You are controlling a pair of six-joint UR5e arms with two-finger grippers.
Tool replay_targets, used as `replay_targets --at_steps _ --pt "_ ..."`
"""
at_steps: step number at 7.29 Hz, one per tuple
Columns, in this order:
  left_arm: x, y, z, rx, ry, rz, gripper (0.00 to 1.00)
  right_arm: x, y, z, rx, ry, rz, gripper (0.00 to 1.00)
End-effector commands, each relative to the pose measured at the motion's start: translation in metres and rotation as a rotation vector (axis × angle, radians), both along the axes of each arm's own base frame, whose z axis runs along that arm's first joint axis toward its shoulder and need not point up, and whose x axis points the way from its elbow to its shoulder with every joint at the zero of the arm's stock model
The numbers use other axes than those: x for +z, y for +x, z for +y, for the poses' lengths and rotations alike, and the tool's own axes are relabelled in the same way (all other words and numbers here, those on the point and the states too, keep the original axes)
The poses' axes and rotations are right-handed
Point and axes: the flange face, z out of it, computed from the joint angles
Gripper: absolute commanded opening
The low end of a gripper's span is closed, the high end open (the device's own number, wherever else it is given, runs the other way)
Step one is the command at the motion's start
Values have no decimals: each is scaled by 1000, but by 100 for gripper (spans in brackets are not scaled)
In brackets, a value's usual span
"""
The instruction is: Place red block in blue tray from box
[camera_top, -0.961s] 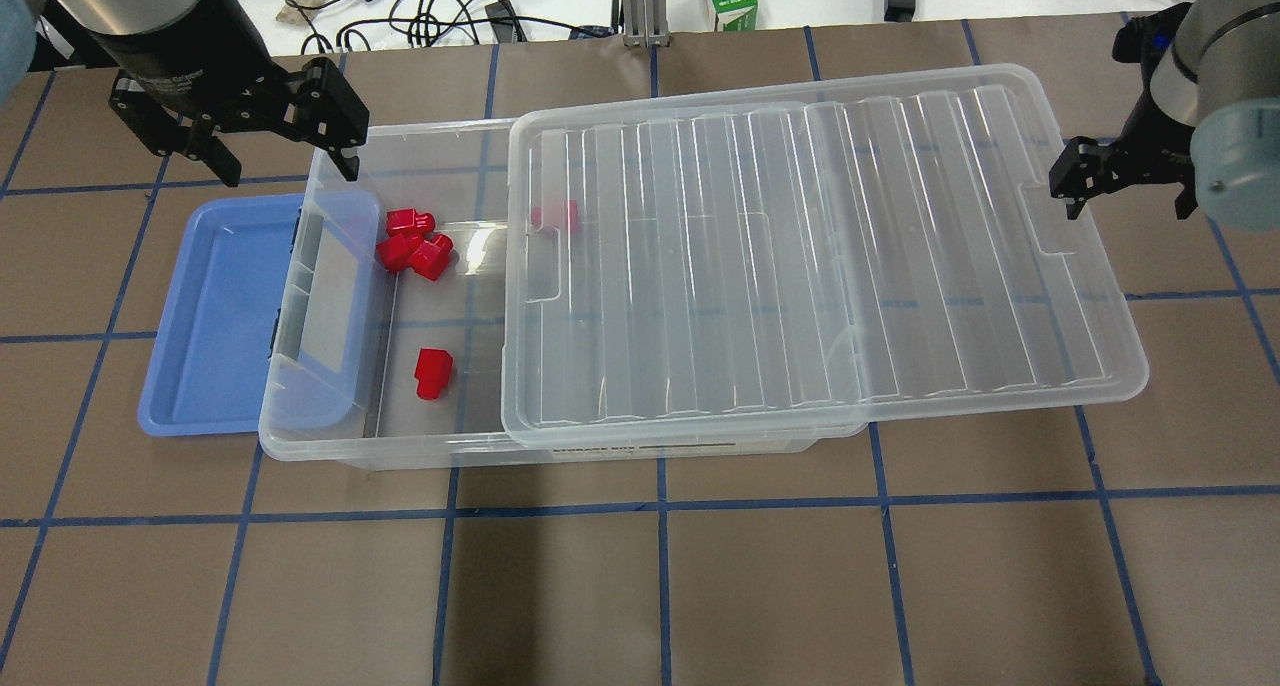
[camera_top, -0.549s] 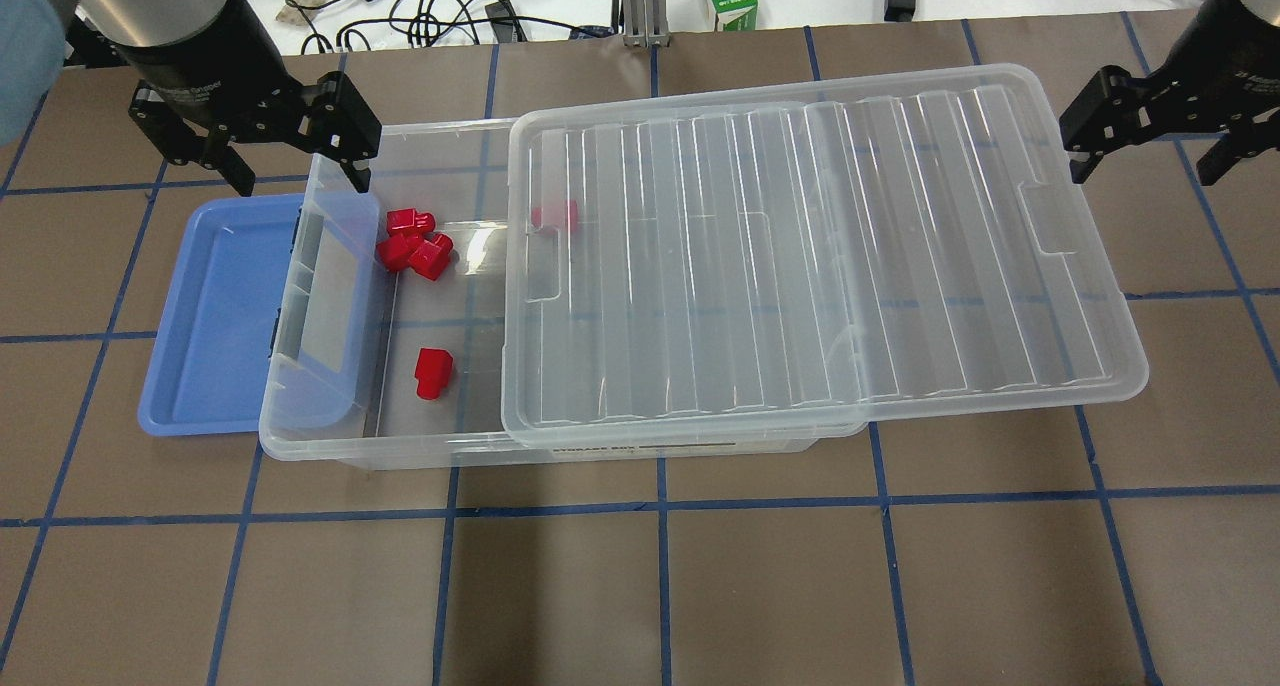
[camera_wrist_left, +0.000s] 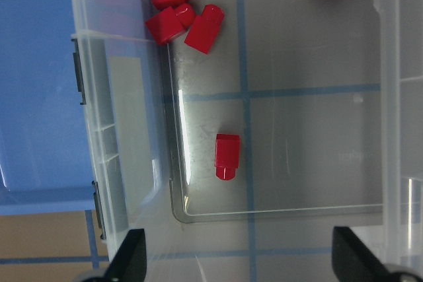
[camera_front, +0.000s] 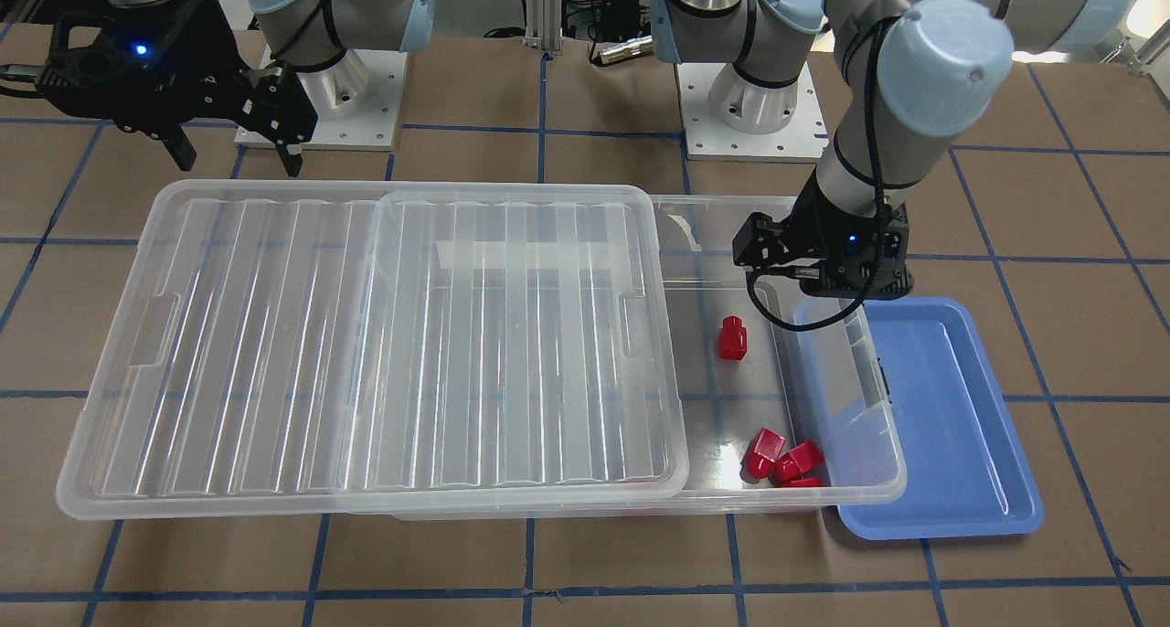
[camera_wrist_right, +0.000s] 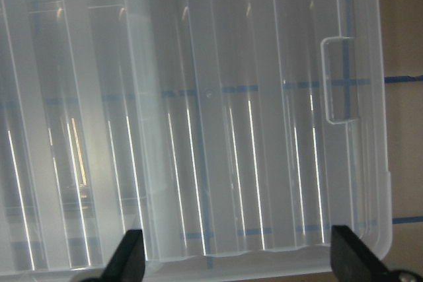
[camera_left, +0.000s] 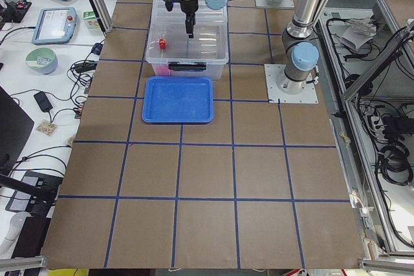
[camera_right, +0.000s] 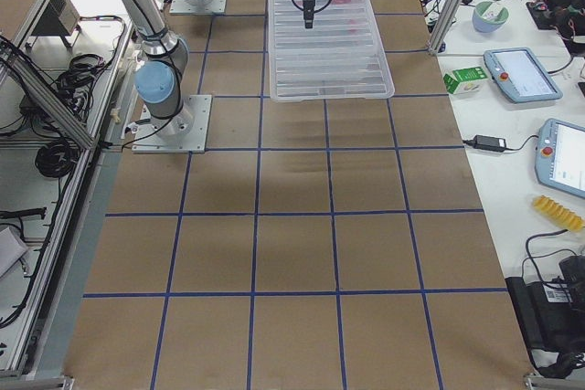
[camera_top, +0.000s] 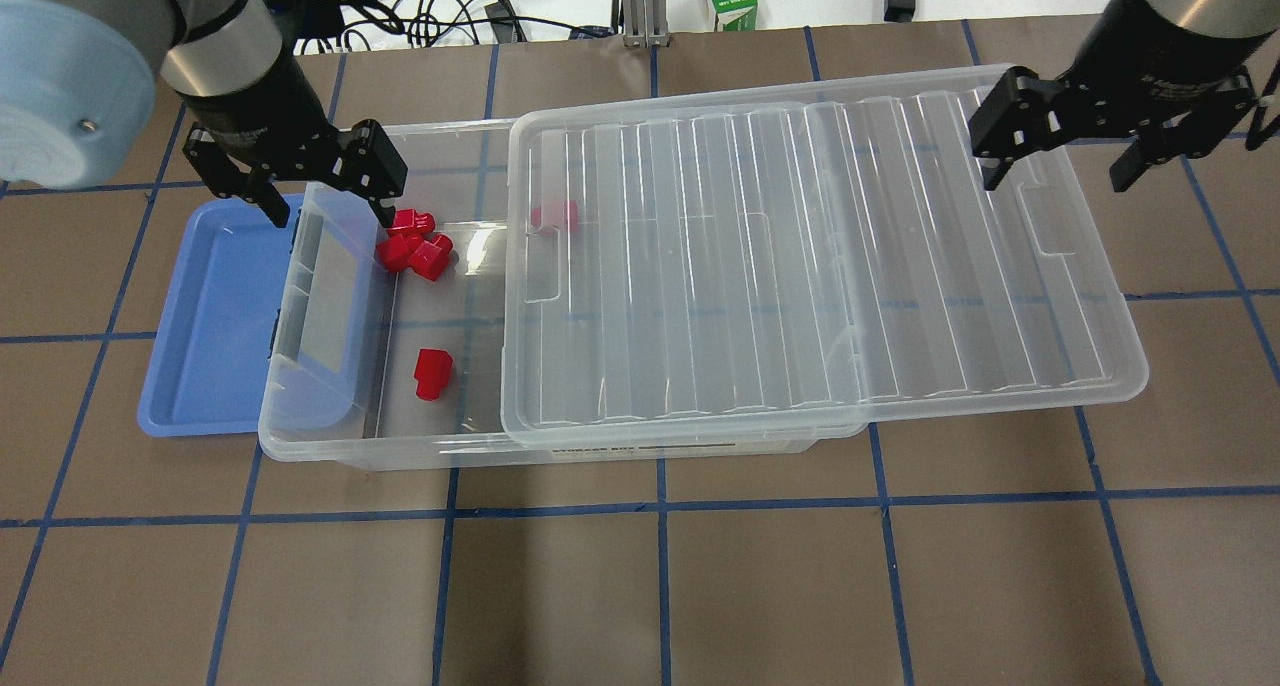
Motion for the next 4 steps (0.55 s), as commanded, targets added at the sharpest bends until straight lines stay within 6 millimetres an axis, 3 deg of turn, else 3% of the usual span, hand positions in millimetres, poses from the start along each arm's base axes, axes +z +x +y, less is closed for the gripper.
replay_targets --at_steps 1,3,4 --pt "-47 -2 14 5 9 -1 100 3 9 -10 -8 -4 3 100" --pt "-69 -3 22 -3 49 2 100 2 9 -10 -7 -2 6 100" --pt "-90 -3 24 2 30 2 100 3 9 -10 -7 -4 6 100"
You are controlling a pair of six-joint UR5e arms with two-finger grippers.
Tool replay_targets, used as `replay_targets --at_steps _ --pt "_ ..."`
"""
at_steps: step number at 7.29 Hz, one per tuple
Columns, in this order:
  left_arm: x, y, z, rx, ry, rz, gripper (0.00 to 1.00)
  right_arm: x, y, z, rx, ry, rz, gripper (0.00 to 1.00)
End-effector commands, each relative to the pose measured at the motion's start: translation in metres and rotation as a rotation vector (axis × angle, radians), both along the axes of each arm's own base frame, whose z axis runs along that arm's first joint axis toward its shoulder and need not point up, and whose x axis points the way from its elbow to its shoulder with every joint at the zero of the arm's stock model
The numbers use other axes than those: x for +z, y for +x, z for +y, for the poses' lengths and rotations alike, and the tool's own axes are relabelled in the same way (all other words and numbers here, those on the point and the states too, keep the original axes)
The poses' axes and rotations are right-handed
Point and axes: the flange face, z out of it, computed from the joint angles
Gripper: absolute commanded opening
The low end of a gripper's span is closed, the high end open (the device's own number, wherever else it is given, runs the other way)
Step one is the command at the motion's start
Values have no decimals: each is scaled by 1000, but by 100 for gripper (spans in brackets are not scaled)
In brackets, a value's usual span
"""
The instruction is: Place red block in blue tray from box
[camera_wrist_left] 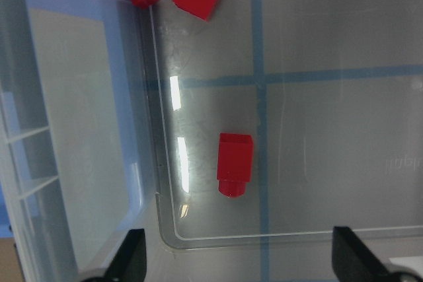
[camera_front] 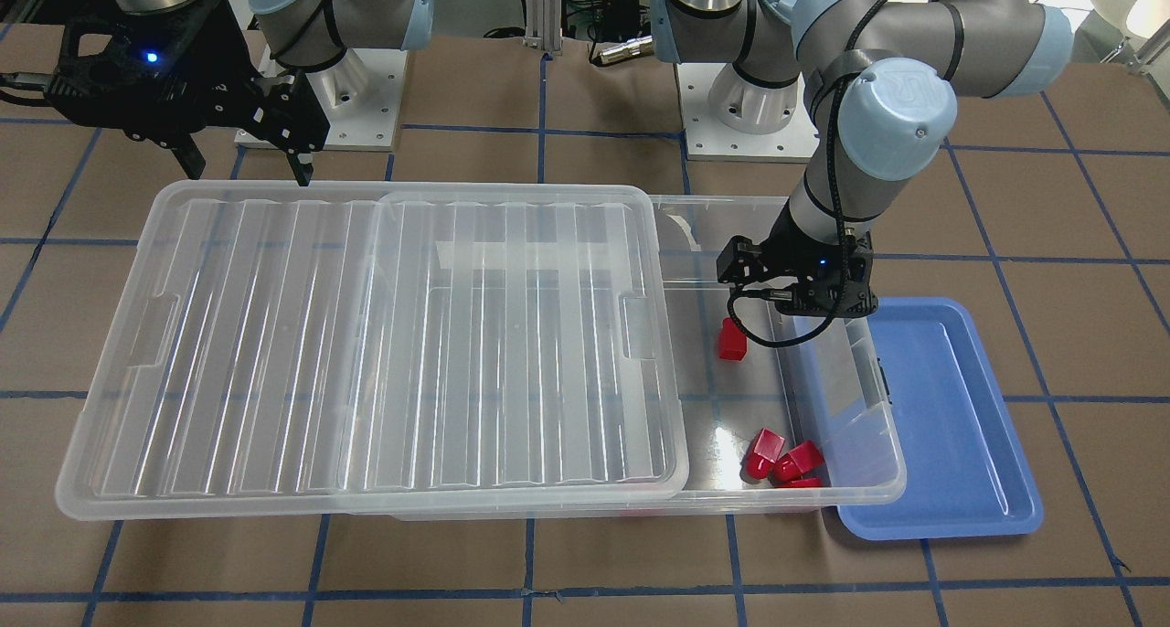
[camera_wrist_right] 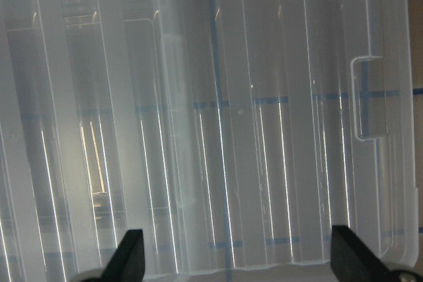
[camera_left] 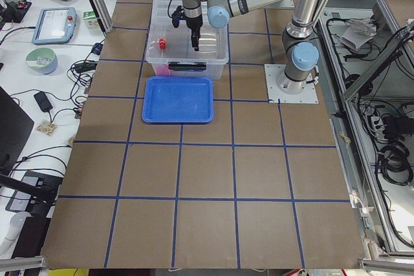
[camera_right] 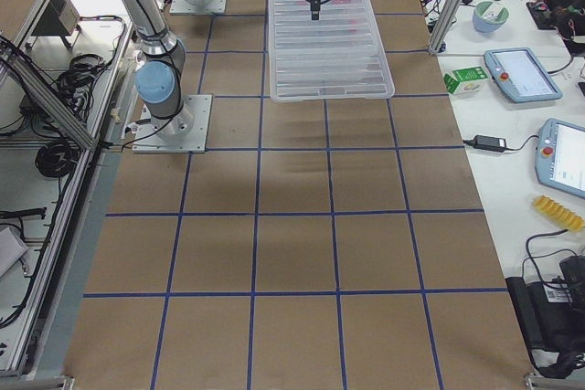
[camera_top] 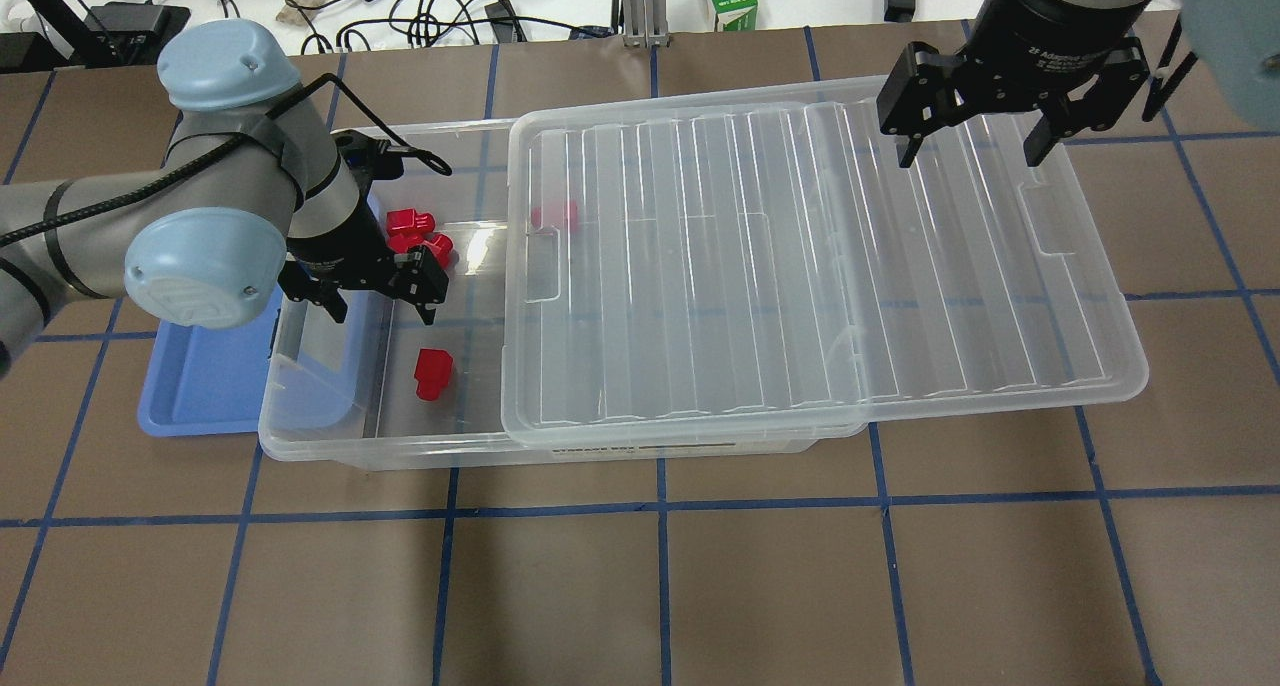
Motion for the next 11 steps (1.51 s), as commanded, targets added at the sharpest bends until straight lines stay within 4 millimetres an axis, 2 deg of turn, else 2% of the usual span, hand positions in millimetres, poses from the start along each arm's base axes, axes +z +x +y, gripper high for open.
replay_targets --at_steps 1,3,4,5,8,10,11 --pt "-42 -1 10 -2 -21 2 100 0 0 0 1 1 1 100" --pt "-55 -8 14 -18 -3 1 100 1 0 0 0 -1 2 100" --pt "-60 -17 13 -34 -15 1 100 1 0 0 0 -1 4 100" --pt "-65 -18 10 -42 -20 0 100 -1 0 0 0 4 4 100" --pt "-78 -6 6 -24 -4 2 100 0 0 0 0 2 5 100" --pt "-105 -6 13 -13 -35 0 100 -1 0 0 0 4 5 100" --pt "-112 -6 15 -15 -29 -1 100 -1 0 0 -1 5 5 100"
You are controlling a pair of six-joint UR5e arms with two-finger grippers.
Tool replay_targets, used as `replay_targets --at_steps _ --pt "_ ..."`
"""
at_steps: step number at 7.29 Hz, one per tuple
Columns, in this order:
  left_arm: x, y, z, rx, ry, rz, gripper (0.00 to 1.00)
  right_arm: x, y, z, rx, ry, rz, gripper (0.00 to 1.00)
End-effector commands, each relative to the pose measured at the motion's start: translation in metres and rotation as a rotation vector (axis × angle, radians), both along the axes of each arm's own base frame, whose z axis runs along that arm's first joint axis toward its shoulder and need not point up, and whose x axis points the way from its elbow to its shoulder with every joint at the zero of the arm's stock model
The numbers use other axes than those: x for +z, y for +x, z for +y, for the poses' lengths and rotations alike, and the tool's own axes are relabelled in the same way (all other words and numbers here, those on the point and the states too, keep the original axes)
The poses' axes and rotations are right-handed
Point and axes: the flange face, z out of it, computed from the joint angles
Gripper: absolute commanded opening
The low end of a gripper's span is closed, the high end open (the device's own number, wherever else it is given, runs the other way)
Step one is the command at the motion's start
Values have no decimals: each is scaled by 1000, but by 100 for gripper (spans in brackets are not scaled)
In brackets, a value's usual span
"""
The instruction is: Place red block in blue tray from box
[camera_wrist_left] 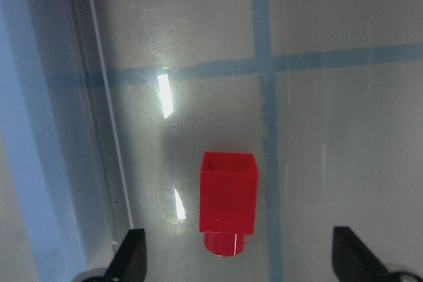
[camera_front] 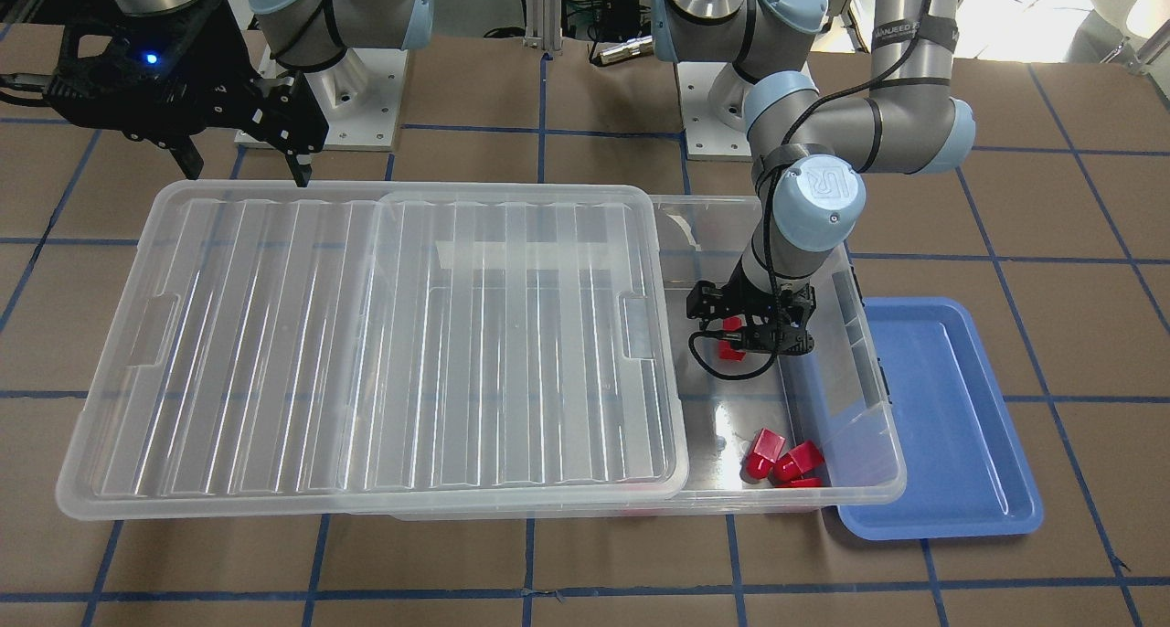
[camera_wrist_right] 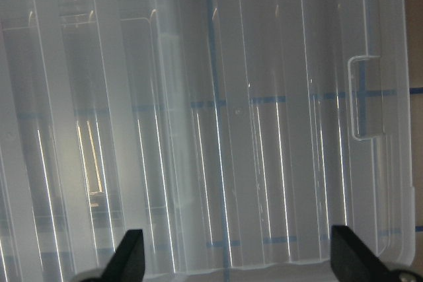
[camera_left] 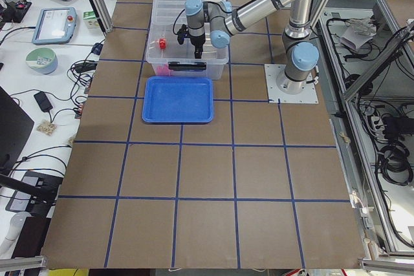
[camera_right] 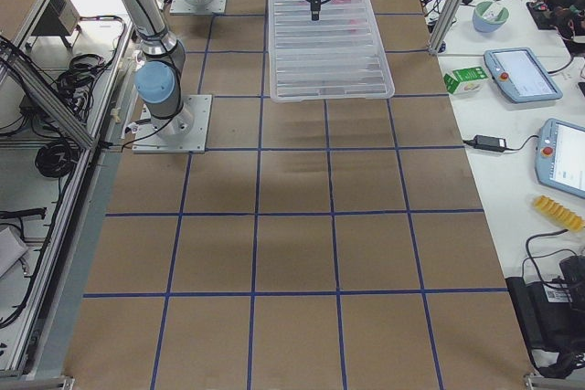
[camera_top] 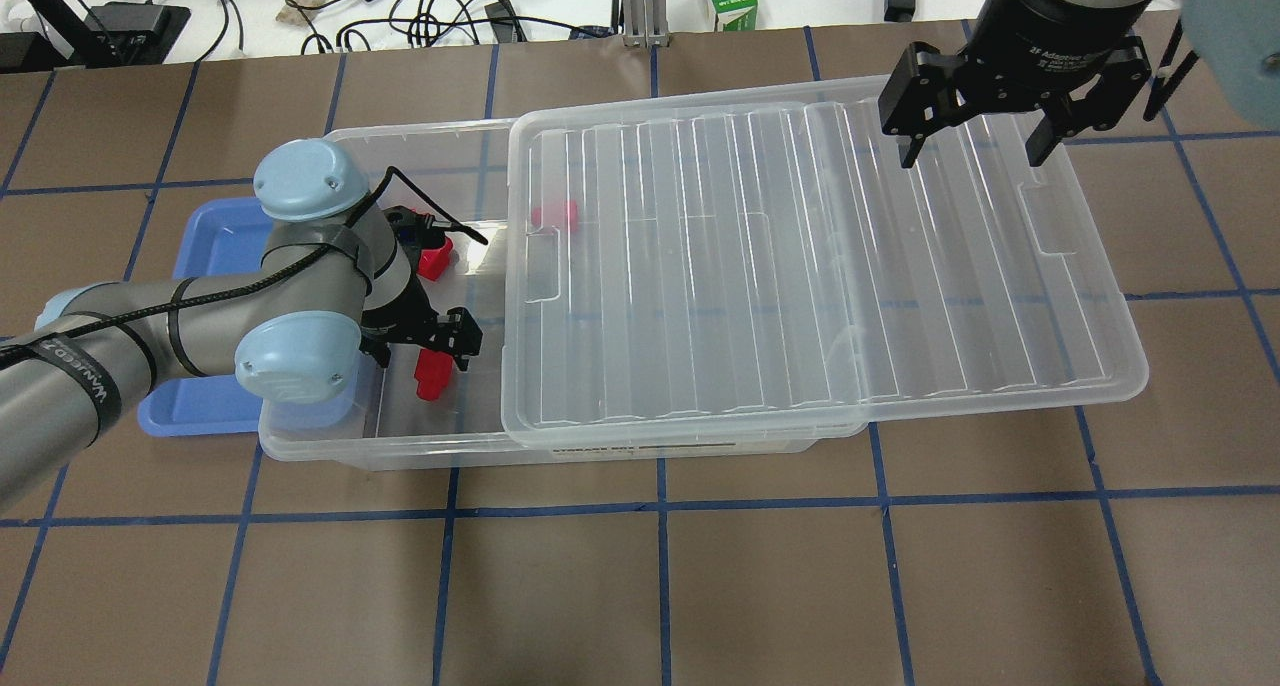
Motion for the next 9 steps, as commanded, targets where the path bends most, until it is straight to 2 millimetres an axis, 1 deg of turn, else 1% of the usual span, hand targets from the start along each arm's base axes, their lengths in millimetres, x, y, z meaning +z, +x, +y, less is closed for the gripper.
replay_targets --at_steps 1,2,3,4,5,6,7,8,9 --pt "-20 1 2 -1 9 -1 100 -1 -1 -1 -1 2 0 100" --pt "-26 1 3 5 15 -2 95 1 -1 -1 -1 -2 0 100" --pt "-31 2 3 -9 26 -5 21 0 -1 2 -1 0 0 100" --pt "-32 3 0 -8 25 -7 6 -1 -1 0 -1 2 -1 100" --pt "-30 3 -2 -14 11 -7 0 0 -1 3 -1 2 -1 100" --pt "-13 3 -16 -15 -62 -7 0 0 -1 1 -1 0 -1 100" --pt "18 1 -32 -18 -114 -9 0 1 0 1 -1 -1 -3 100" --pt "39 -1 -38 -21 -90 -5 0 0 0 2 -1 0 -3 100" --pt "65 -1 -41 -21 -81 -4 0 -2 0 1 -1 3 -3 100"
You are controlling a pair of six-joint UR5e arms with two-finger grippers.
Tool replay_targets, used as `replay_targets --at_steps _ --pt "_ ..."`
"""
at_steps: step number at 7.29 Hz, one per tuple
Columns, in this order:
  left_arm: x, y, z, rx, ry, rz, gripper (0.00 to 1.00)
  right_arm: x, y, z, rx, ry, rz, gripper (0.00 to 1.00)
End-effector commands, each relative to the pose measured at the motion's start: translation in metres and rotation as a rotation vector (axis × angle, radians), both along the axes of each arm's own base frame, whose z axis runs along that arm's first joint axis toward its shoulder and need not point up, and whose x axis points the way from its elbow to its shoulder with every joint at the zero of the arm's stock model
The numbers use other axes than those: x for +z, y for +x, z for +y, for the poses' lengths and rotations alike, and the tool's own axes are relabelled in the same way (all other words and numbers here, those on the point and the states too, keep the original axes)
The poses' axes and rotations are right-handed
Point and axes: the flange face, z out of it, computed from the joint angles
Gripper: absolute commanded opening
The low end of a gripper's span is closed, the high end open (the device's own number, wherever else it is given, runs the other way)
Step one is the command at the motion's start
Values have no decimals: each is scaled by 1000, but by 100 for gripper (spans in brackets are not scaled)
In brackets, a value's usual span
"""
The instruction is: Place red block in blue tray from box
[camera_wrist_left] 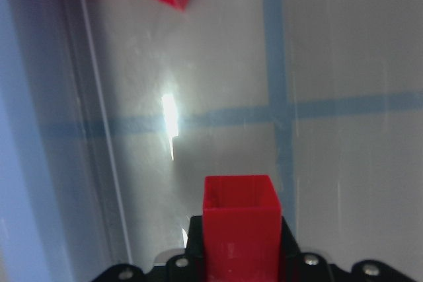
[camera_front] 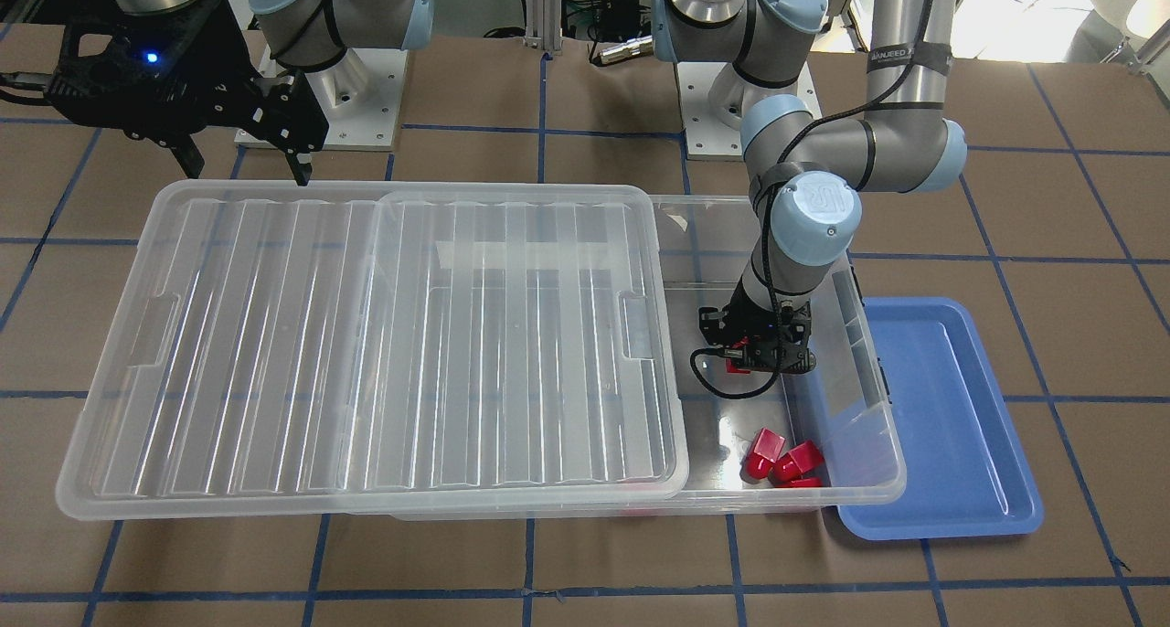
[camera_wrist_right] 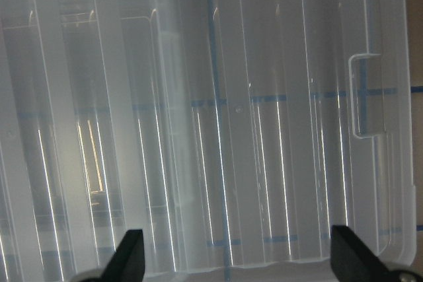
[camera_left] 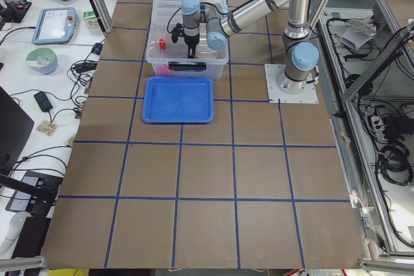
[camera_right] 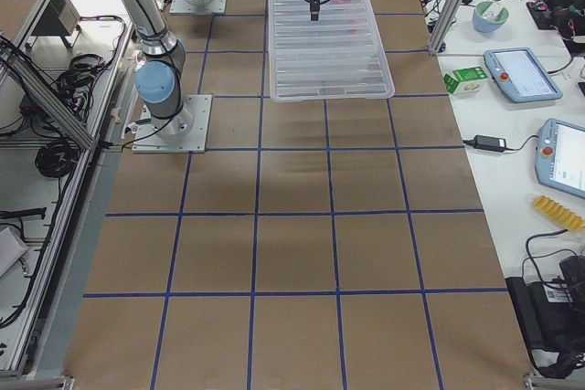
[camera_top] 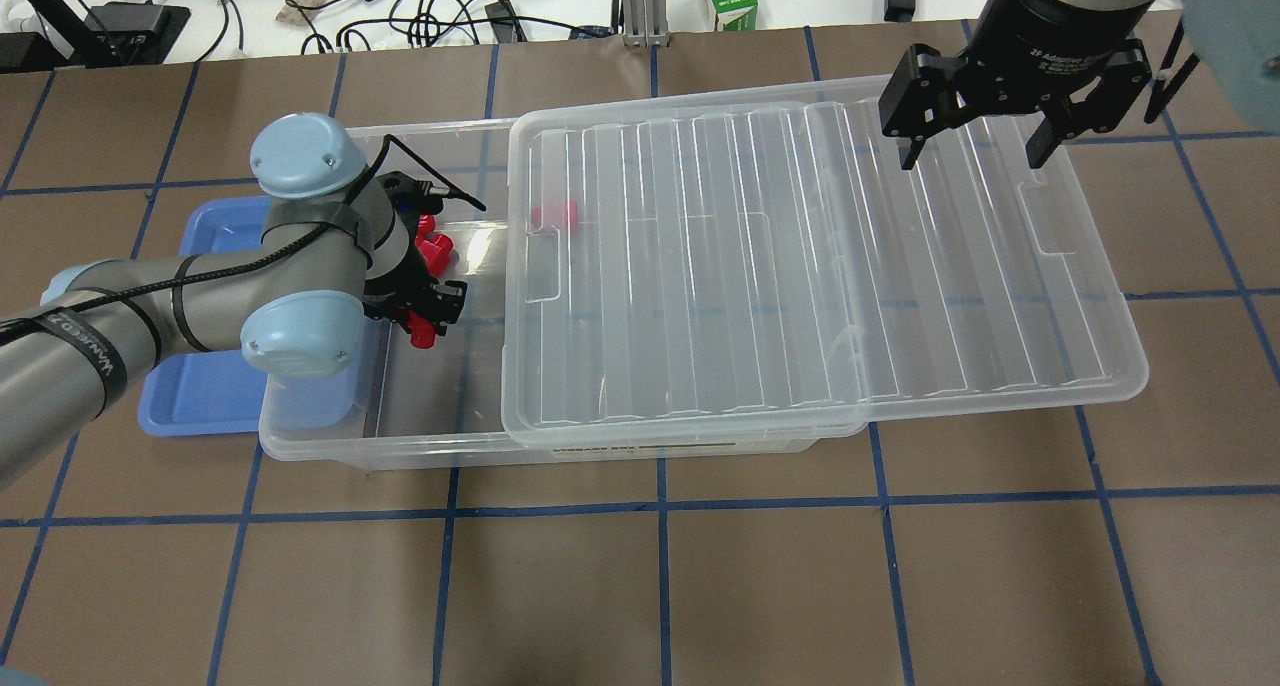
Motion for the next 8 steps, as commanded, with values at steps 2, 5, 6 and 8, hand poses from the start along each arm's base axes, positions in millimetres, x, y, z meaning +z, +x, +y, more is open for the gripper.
replay_targets --at_steps 2,5,6,8 --pt "102 3 -6 6 28 1 0 0 0 0 0 1 -5 100" --pt "161 99 -27 63 67 11 0 -4 0 -1 -2 8 4 100" --pt "157 153 -28 49 77 22 0 -4 -2 -2 -6 5 3 100" --pt "122 240 -25 8 125 61 0 -2 -29 -10 -33 4 18 100"
